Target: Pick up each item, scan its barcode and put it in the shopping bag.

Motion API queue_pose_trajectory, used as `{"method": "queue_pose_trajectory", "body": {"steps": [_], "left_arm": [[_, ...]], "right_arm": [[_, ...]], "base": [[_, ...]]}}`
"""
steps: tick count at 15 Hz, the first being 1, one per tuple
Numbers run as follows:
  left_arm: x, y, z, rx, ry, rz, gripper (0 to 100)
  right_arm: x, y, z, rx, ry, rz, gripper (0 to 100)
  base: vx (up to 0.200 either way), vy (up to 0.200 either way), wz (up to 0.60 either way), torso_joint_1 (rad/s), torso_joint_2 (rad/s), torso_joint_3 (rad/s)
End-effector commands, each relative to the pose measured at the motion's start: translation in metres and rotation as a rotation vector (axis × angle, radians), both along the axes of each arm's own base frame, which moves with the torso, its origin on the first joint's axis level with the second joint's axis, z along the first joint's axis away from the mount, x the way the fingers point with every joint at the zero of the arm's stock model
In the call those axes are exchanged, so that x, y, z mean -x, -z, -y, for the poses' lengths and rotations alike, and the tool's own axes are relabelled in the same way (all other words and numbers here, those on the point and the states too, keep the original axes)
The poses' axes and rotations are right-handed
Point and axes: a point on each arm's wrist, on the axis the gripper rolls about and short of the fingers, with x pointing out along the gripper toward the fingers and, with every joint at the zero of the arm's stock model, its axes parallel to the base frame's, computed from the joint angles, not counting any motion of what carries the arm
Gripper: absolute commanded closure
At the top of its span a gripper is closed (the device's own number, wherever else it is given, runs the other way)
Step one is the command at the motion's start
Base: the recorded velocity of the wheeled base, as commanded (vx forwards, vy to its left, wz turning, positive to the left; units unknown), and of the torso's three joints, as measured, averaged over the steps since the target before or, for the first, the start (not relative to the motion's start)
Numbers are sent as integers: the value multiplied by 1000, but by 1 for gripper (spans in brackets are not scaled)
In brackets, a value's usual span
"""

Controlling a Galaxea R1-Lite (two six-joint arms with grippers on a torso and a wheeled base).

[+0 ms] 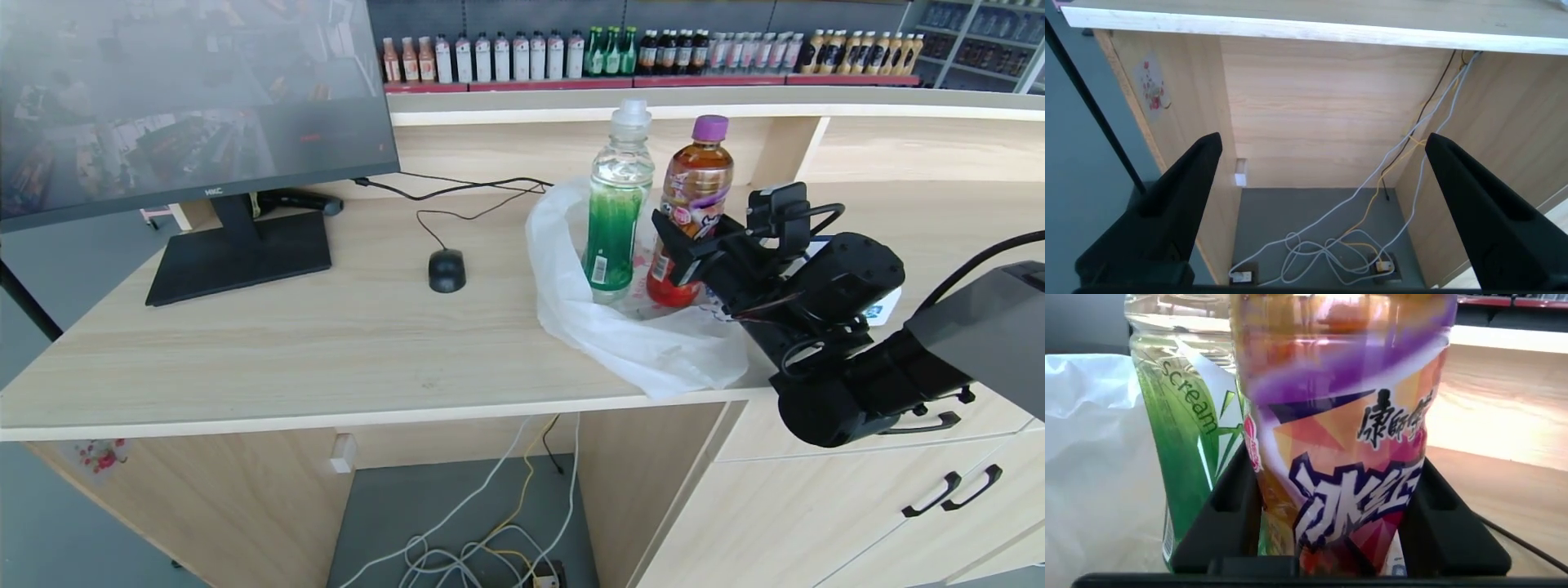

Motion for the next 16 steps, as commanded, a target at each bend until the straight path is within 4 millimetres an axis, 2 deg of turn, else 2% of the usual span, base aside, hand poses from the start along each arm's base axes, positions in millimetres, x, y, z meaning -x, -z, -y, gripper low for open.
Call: {"method": "queue_pose_trajectory", "body": {"steps": [1,16], "left_arm": [[0,0,0,0,0,1,0],[0,0,0,0,0,1,0]], "right_arm": [[-3,6,0,7,-5,-11,100],[-4,13,3,12,-2,-38,100]], "base": [[0,0,0,0,0,0],[0,0,0,0,0,0]]}}
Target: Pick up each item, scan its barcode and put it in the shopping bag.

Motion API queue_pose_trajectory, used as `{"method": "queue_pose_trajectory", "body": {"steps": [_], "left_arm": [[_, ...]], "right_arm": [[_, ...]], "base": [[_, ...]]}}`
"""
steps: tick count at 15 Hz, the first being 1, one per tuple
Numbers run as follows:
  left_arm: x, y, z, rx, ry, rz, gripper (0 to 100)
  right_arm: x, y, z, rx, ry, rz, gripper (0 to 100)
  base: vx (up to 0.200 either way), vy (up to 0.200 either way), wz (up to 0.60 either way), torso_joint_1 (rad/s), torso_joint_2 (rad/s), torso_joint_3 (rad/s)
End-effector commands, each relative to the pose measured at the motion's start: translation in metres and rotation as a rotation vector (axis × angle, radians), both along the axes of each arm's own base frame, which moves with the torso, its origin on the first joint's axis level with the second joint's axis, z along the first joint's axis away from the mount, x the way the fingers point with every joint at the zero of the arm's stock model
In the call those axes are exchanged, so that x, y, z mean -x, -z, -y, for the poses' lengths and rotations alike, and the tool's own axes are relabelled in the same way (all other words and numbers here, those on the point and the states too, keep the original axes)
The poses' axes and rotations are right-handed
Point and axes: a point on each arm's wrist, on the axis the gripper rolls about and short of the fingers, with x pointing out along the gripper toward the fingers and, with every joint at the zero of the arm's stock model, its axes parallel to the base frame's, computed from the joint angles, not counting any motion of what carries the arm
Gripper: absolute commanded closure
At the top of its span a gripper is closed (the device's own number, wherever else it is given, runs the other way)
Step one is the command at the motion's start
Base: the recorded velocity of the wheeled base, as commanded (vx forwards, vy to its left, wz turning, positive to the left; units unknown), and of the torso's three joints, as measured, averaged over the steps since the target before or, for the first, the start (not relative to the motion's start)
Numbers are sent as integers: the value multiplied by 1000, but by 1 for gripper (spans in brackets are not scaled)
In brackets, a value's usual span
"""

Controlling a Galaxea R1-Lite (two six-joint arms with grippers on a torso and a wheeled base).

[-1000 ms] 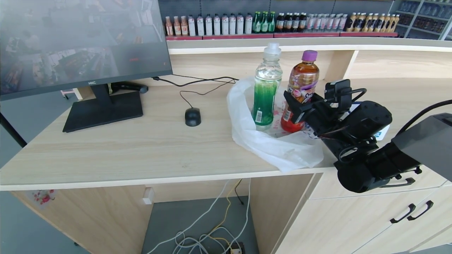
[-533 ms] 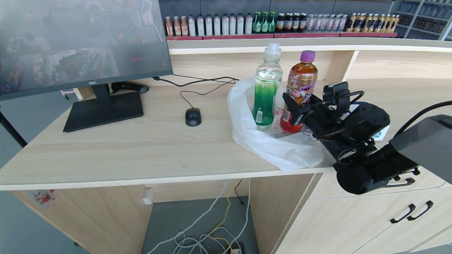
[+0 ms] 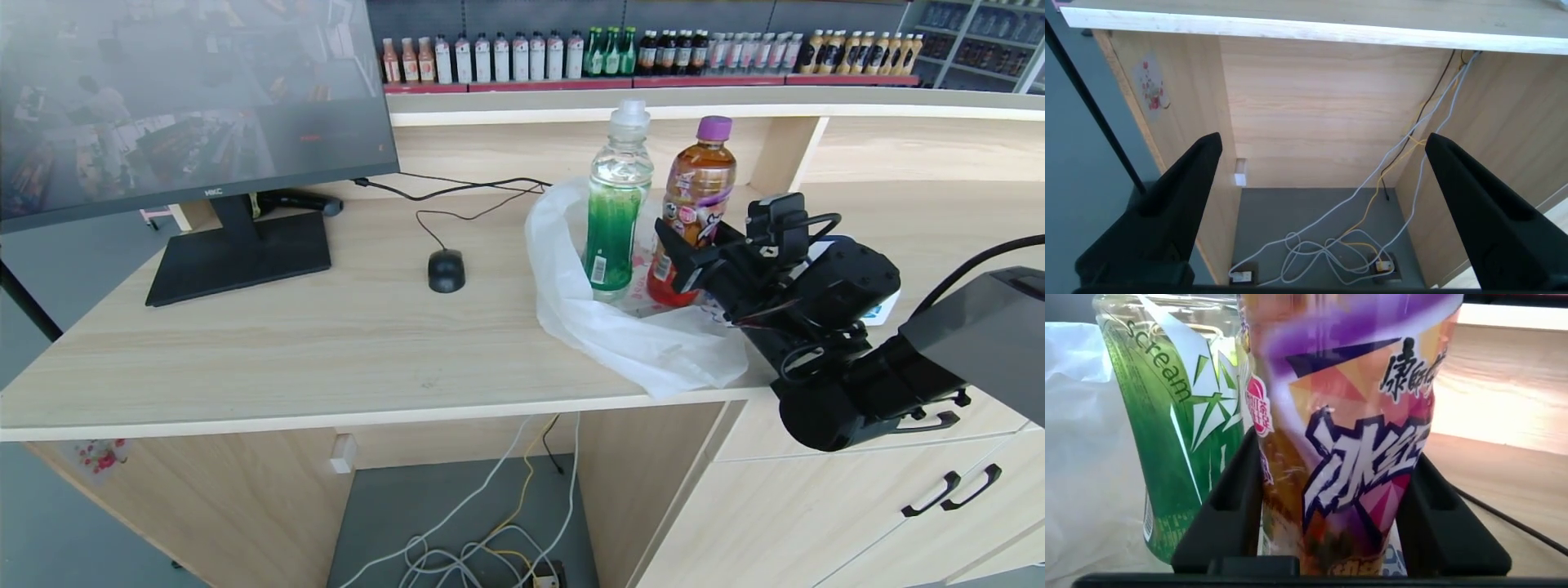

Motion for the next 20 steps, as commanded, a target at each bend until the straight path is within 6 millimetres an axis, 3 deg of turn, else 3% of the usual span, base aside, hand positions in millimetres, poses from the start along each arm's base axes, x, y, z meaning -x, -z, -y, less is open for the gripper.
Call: {"method": "queue_pose_trajectory", "body": {"steps": [1,2,6,14,20], "left_arm": [[0,0,0,0,0,1,0],[0,0,0,0,0,-1,0],[0,0,0,0,0,1,0],[0,0,0,2,0,1,0],[0,0,0,0,0,1,0]], "right_arm": [[0,2,0,2,-1,-6,100],[0,2,0,2,-1,-6,0],[4,8,1,7,-7,-35,0],[18,-2,15,10,7,-36,0],[56,-26,23,7,1,-18,0]], "base": [[0,0,0,0,0,0],[0,0,0,0,0,0],[0,0,0,0,0,0],[0,0,0,0,0,0],[0,0,0,0,0,0]]}}
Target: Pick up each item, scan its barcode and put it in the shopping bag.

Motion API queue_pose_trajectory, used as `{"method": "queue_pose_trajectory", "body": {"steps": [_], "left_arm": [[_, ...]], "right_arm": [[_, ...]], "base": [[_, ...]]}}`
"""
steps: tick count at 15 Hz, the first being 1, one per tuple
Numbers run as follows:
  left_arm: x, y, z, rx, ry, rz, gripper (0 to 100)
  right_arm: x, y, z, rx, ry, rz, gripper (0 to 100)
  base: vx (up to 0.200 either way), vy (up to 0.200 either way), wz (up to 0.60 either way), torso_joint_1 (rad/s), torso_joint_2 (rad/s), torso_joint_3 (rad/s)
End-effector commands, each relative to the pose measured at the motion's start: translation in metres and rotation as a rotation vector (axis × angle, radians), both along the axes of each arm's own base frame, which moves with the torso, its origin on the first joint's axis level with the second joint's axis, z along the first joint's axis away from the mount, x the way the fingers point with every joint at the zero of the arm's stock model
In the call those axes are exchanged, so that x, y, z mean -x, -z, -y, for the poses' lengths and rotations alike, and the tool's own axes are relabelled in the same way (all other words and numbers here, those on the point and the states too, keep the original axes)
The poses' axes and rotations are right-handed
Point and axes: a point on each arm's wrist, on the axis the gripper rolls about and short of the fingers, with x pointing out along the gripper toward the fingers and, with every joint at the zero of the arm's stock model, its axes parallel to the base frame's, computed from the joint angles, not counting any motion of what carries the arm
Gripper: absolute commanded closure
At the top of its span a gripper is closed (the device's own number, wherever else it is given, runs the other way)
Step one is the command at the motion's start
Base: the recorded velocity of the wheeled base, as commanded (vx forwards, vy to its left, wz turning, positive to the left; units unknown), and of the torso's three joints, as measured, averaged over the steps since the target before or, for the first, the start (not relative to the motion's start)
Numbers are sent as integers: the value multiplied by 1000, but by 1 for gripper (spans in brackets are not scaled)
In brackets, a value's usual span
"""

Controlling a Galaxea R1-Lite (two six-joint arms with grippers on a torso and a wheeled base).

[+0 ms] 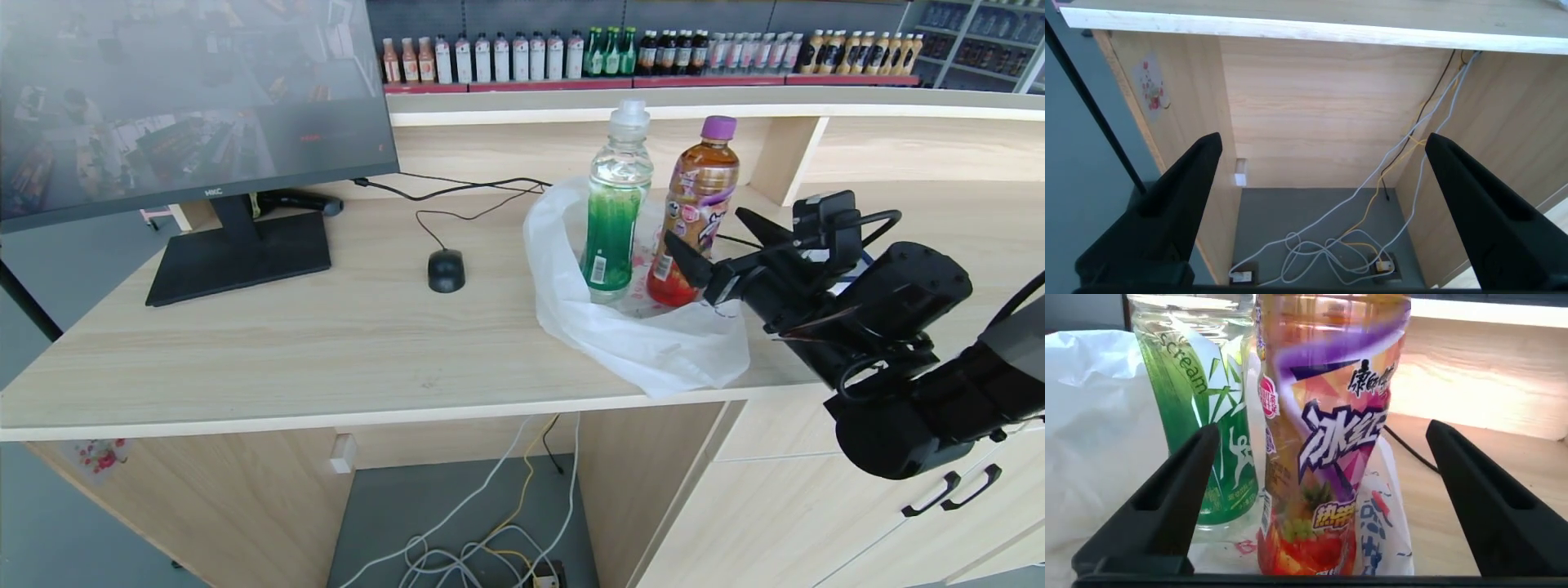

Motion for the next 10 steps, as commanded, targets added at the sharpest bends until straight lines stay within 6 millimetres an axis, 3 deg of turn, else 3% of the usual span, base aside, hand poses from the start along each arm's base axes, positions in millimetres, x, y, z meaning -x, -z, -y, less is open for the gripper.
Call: {"method": "queue_pose_trajectory", "body": {"steps": [1,6,10], "left_arm": [[0,0,0,0,0,1,0],[0,0,0,0,0,0,0],[0,0,0,-3,1,1,0]], "right_arm": [[25,-21,6,-10,-3,40,0],[79,-42,21,-15,1,67,0],[147,-40,40,0,7,59,0]], "base": [[0,0,0,0,0,0],[0,0,0,0,0,0],[0,0,0,0,0,0]]}}
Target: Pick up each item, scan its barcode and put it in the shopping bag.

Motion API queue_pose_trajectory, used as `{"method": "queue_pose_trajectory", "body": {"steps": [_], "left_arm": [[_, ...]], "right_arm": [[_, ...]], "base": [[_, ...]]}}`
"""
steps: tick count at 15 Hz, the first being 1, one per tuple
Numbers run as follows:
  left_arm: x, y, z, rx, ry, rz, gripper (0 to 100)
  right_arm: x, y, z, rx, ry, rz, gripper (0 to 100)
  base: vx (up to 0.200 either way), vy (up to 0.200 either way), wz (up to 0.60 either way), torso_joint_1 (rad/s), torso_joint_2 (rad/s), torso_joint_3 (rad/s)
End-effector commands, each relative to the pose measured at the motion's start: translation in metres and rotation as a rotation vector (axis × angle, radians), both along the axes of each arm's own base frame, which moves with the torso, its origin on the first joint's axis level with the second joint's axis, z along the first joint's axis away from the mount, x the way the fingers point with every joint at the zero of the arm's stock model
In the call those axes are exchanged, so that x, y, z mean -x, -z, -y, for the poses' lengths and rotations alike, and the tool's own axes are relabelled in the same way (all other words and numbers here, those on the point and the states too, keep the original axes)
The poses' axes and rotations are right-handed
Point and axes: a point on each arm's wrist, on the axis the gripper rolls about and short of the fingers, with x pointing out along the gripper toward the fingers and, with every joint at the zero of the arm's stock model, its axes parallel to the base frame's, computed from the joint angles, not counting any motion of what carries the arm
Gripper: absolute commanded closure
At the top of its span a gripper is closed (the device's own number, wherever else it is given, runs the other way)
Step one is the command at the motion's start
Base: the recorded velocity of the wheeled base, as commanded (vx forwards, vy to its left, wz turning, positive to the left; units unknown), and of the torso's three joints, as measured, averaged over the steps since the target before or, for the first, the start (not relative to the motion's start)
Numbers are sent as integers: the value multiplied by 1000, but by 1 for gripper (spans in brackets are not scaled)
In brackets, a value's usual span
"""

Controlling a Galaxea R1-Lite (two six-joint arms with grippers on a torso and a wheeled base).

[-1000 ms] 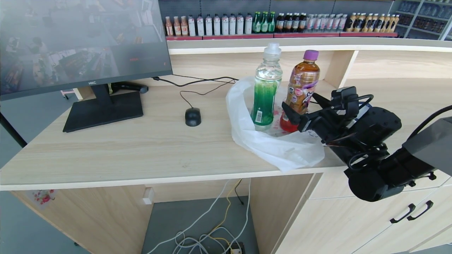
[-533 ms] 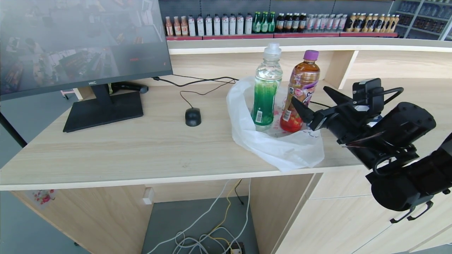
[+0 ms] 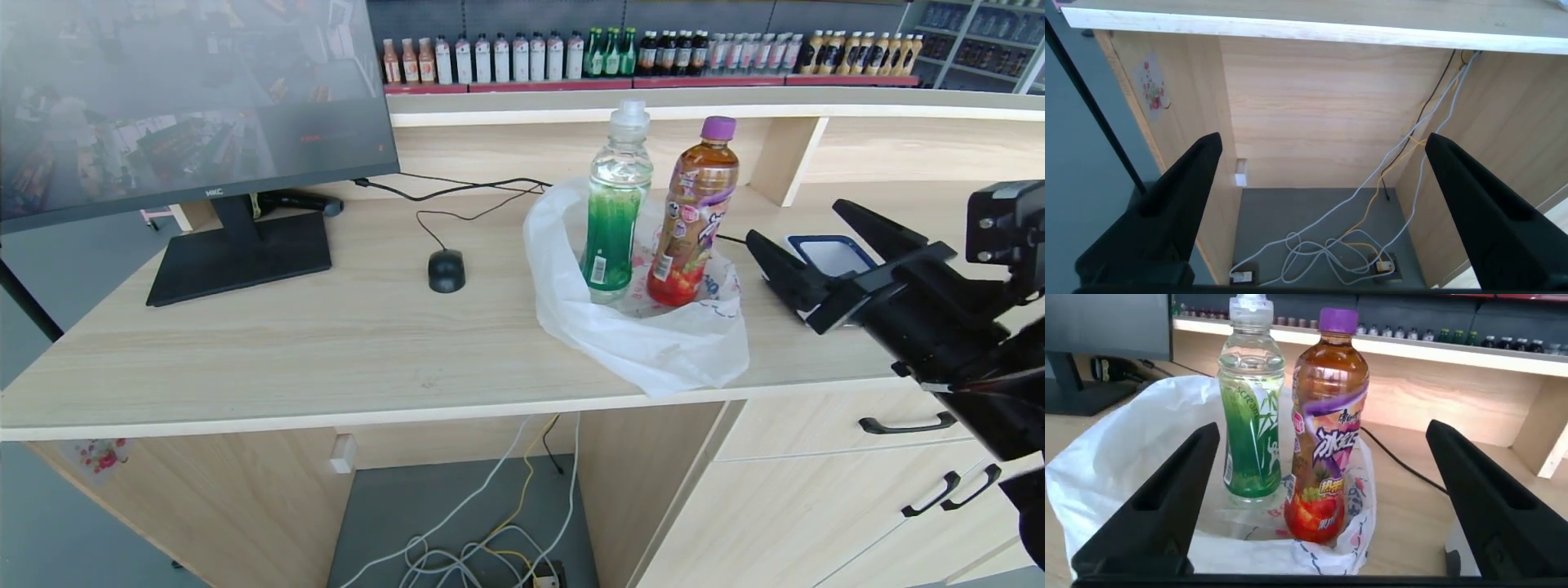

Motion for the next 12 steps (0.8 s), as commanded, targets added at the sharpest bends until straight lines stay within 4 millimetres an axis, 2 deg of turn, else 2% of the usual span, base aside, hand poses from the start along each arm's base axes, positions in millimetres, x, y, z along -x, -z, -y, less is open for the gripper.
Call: {"method": "queue_pose_trajectory", "body": {"steps": [1,3,5,6,8,11,12], "left_arm": [[0,0,0,1,1,1,0],[0,0,0,1,0,-1,0],[0,0,0,1,0,1,0],[0,0,0,1,0,1,0],[0,0,0,1,0,1,0],[0,0,0,2,0,-1,0],[0,0,0,2,0,-1,0]], "right_arm": [[60,-10,17,-11,5,59,0],[89,0,25,-11,6,42,0],[112,23,31,5,13,-30,0],[119,31,33,14,16,-55,0],[121,33,34,17,19,-94,0],[146,51,40,66,13,-285,0],[146,51,40,66,13,-285,0]], "base": [[0,0,0,0,0,0],[0,0,0,0,0,0],[0,0,0,0,0,0],[0,0,0,0,0,0],[0,0,0,0,0,0],[0,0,0,0,0,0],[0,0,0,0,0,0]]}}
